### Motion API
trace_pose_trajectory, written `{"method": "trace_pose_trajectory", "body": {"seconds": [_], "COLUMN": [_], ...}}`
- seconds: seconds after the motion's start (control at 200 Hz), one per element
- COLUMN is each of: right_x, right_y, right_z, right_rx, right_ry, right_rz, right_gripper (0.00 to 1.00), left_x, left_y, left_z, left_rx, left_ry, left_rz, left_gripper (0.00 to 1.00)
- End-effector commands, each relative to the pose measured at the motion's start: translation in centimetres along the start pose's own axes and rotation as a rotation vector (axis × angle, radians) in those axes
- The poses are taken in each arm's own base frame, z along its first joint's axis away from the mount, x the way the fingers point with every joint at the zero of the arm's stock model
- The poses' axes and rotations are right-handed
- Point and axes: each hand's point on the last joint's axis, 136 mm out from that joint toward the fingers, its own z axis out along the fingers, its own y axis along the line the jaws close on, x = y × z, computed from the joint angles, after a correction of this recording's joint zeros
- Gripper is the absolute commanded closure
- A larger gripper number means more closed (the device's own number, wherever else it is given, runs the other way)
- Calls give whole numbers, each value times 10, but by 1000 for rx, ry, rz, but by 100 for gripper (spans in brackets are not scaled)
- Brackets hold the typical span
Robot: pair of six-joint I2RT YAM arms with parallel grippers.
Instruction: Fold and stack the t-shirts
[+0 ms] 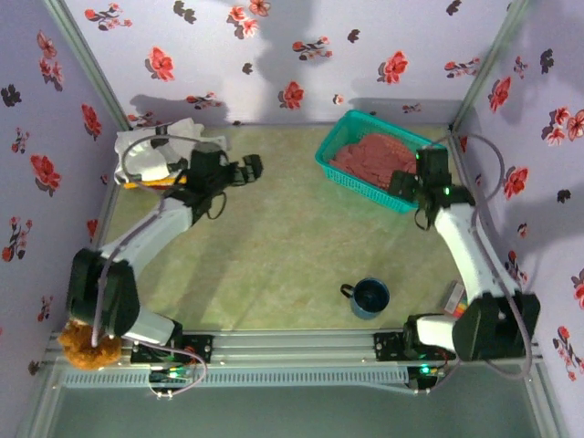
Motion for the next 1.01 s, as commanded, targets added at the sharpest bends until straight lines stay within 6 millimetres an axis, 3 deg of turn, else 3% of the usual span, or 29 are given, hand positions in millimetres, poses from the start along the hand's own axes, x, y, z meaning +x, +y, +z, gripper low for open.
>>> {"method": "trace_pose_trajectory", "body": {"seconds": [0.0, 0.075, 0.245, 0.33, 0.425, 0.58, 0.715, 1.0], "right_x": [33, 23, 6, 6, 9, 25, 47, 74], "right_y": [4, 8, 13, 10, 7, 2, -4, 8], "right_z": [17, 35, 85, 106, 116, 113, 98, 75], "right_rx": [-13, -32, -70, -58, -45, -25, -29, -96], "right_ry": [330, 408, 573, 638, 684, 741, 818, 818], "right_rz": [-7, -7, -5, -3, 10, 21, 122, 240], "right_gripper": [3, 5, 21, 24, 23, 19, 17, 16], "left_x": [0, 4, 22, 32, 49, 65, 72, 84], "left_y": [-32, -56, -108, -134, -162, -196, -228, -283], "left_z": [19, 42, 100, 123, 142, 166, 181, 206], "left_rx": [80, 181, 359, 435, 499, 580, 699, 797], "left_ry": [11, 4, 37, 53, 90, 101, 71, 87], "left_rz": [-177, -292, -490, -556, -588, -608, -676, -686], "left_gripper": [0, 1, 1, 0, 1, 1, 1, 1]}}
